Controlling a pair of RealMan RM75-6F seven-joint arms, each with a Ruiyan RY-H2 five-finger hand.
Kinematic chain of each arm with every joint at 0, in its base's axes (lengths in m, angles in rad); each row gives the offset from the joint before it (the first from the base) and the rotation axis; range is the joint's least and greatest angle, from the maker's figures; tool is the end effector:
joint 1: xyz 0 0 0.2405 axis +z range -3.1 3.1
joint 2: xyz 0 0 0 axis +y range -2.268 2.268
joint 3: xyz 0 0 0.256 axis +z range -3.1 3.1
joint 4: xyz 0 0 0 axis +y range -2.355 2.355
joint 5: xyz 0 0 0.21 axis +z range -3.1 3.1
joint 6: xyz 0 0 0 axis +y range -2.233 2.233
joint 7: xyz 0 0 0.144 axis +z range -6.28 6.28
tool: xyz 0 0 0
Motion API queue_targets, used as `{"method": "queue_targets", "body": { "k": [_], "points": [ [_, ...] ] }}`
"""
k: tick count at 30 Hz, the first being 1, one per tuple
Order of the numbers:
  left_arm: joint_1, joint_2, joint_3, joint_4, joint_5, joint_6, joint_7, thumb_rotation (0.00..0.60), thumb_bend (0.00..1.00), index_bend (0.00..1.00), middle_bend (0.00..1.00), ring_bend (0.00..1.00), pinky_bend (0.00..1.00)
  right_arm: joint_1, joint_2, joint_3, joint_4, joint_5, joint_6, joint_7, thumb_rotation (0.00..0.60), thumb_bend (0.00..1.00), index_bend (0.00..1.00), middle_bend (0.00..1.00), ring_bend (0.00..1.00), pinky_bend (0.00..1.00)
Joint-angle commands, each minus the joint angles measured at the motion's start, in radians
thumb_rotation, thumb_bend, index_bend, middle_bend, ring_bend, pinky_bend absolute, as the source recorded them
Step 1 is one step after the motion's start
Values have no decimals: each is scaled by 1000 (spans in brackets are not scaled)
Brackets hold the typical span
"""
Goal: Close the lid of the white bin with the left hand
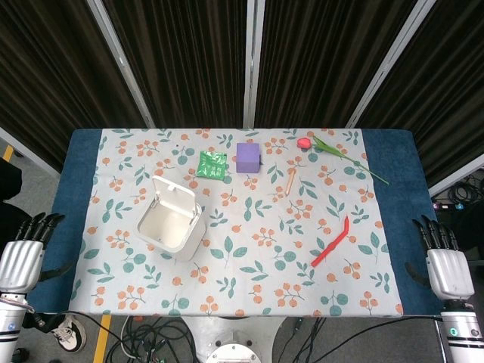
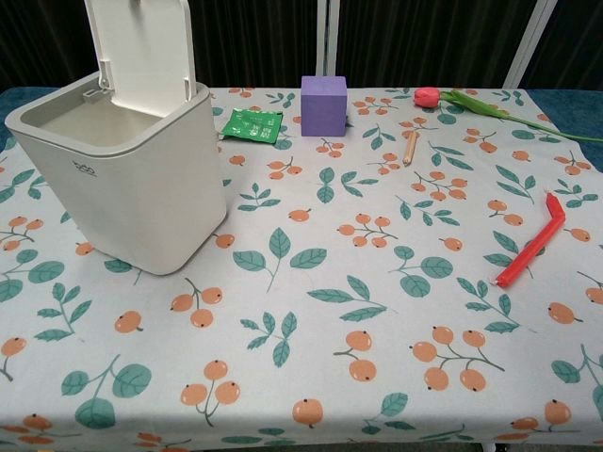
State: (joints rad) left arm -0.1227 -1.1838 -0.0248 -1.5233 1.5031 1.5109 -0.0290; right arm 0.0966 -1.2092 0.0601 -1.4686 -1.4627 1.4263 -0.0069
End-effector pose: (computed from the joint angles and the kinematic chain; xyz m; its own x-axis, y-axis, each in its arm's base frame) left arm -0.3158 0.1888 0.1463 0.3916 -0.0151 0.9200 0.9190 -0.0430 -0.3919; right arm -0.3367 -0.1885 0.1399 0.4434 -0.0419 0.8953 -0.8953 0.0270 0.4447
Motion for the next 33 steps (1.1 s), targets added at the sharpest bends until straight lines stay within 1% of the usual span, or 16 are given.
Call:
{"method": "queue_targets", "body": {
  "k": [1, 12, 19, 25, 29, 31, 33],
  "points": [
    [-1, 0, -2, 2, 4, -1, 0, 600, 122, 155, 136, 70, 137, -1, -2, 0, 0, -1, 2, -3, 600, 188, 0, 0, 0, 0],
    [-5, -1, -11, 8, 19, 0, -15, 600, 122, 155, 137, 70, 138, 1, -2, 0, -3, 2, -5, -6, 600, 187, 0, 0, 0, 0],
    [-19, -4, -19, 9, 52, 9, -23, 600, 128, 155, 139, 70, 138, 0, -3, -12, 8, -15, -7, 3, 600, 188, 0, 0, 0, 0],
    [-58, 20, -39, -18, 92, 1, -63, 600, 136, 155, 139, 70, 138, 1, -6, -11, 9, -26, 2, 5, 600, 192, 0, 0, 0, 0],
    [-110, 45, -57, -49, 130, -30, -76, 600, 139, 155, 141, 70, 138, 4, -9, -14, 4, -22, -9, -7, 600, 193, 0, 0, 0, 0],
    [-135, 57, -65, -61, 144, -49, -88, 600, 172, 155, 145, 70, 138, 6, -10, -14, 2, -20, -12, -10, 600, 192, 0, 0, 0, 0],
    [-168, 70, -78, -76, 163, -68, -102, 600, 244, 156, 151, 70, 138, 6, -11, -14, 1, -18, -15, -14, 600, 192, 0, 0, 0, 0]
  ]
}}
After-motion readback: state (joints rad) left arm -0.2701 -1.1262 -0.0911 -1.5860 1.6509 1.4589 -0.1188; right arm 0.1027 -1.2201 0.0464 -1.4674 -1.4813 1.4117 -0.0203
